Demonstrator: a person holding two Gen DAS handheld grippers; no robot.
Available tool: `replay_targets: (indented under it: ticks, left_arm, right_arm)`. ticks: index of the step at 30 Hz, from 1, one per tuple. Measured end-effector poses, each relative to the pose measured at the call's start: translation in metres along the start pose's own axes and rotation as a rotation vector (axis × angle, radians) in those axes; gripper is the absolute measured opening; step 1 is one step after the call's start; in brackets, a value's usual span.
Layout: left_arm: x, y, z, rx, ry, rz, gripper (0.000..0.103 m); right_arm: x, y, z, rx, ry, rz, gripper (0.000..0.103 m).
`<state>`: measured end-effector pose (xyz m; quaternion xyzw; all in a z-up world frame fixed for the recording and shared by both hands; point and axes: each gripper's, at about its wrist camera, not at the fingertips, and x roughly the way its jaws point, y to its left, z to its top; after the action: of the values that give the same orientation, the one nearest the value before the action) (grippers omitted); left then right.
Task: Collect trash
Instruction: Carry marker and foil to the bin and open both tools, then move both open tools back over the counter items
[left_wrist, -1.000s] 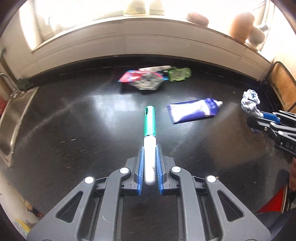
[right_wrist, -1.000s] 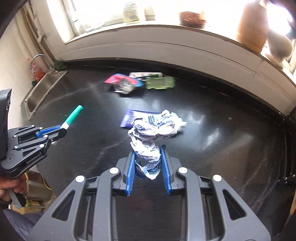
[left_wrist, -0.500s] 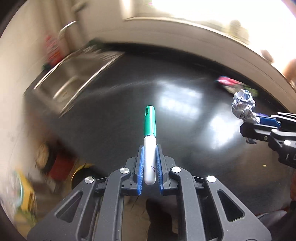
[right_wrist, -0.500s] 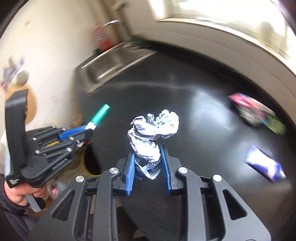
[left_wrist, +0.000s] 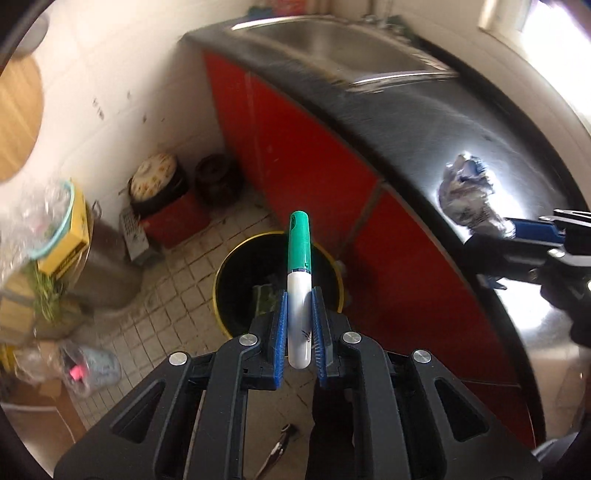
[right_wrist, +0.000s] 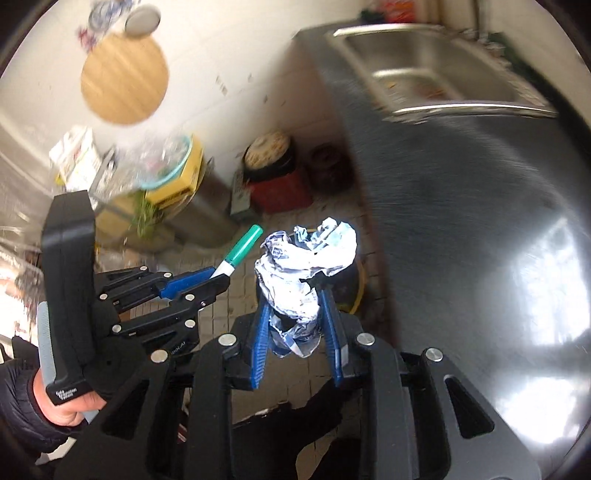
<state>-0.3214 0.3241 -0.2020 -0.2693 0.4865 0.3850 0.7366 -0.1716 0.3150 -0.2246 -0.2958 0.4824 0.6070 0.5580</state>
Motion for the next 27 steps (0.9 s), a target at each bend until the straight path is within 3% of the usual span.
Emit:
replay_targets:
  ticks: [12,13,14,15,16,21,24,27]
  left_arm:
    - [0.071,0.037,0.007,-0.067,0.032,-0.044,0.013]
    - [0.077,0.039,0.007,-0.065,0.034,-0.055,0.017]
    - [0.08,0.042,0.006,-0.062,0.038,-0.061,0.029]
    - [0.084,0.043,0.005,-0.06,0.042,-0.064,0.053]
    - [0.086,0.045,0.004,-0.058,0.039,-0.053,0.061]
    - [0.083,0.049,0.002,-0.046,0.041,-0.036,0.066]
    - [0.067,0.046,0.005,-0.03,0.017,-0.033,0.075]
    - [0.039,0.025,0.014,0.044,-0.035,-0.032,0.081]
  right_arm:
    - [0.092,0.01,0.031,-0.076,0.138,-0.009,0.029]
    - [0.098,0.011,0.034,-0.086,0.15,-0.008,0.033]
    - [0.103,0.012,0.035,-0.095,0.161,-0.017,0.047]
    - [0.106,0.013,0.036,-0.109,0.161,-0.032,0.053]
    - [0.107,0.014,0.038,-0.119,0.158,-0.035,0.053]
    - [0.095,0.008,0.037,-0.116,0.162,-0.028,0.055]
    - [0.057,-0.001,0.031,-0.081,0.107,-0.02,0.067]
    - [0.01,-0.017,0.02,-0.025,0.031,-0.026,0.07]
